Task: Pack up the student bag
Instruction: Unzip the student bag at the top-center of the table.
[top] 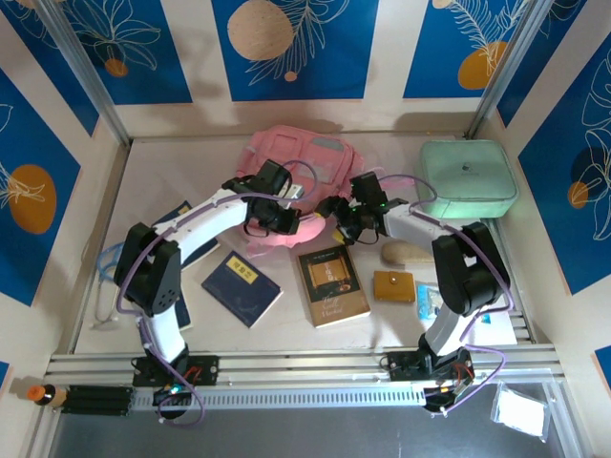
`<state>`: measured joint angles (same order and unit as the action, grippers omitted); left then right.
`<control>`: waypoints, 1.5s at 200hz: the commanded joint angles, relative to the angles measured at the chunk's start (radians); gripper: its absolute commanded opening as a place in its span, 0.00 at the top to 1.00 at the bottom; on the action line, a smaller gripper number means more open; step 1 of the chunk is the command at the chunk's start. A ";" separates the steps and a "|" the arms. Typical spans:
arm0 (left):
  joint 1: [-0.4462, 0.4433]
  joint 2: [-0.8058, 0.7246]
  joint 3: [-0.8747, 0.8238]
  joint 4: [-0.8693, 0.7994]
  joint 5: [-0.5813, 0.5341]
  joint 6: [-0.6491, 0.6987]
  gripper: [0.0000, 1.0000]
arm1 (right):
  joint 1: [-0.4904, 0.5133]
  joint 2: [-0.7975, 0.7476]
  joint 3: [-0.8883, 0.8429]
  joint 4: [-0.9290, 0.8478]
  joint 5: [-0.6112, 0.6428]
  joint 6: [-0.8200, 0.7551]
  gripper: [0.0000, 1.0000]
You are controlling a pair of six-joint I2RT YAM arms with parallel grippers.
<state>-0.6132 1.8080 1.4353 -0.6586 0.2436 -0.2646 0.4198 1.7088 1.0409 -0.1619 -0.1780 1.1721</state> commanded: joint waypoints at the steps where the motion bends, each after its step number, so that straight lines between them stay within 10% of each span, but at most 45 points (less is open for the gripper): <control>1: -0.012 0.004 0.033 0.003 0.049 -0.005 1.00 | 0.007 0.024 0.017 0.097 -0.041 0.084 0.18; 80: -0.013 0.025 0.023 0.001 0.064 0.005 1.00 | 0.005 0.057 0.034 0.120 -0.049 0.119 0.21; 197: 0.015 -0.010 -0.013 -0.128 -0.035 0.132 1.00 | 0.005 0.174 0.084 0.021 -0.050 0.064 0.89; 300: 0.195 -0.090 -0.105 -0.198 -0.173 0.143 1.00 | -0.042 0.137 0.083 -0.049 0.075 -0.066 1.00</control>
<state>-0.4736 1.7634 1.3457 -0.7914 0.1566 -0.1036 0.4156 1.8645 1.1172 -0.1463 -0.2119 1.1687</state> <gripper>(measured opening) 0.062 0.076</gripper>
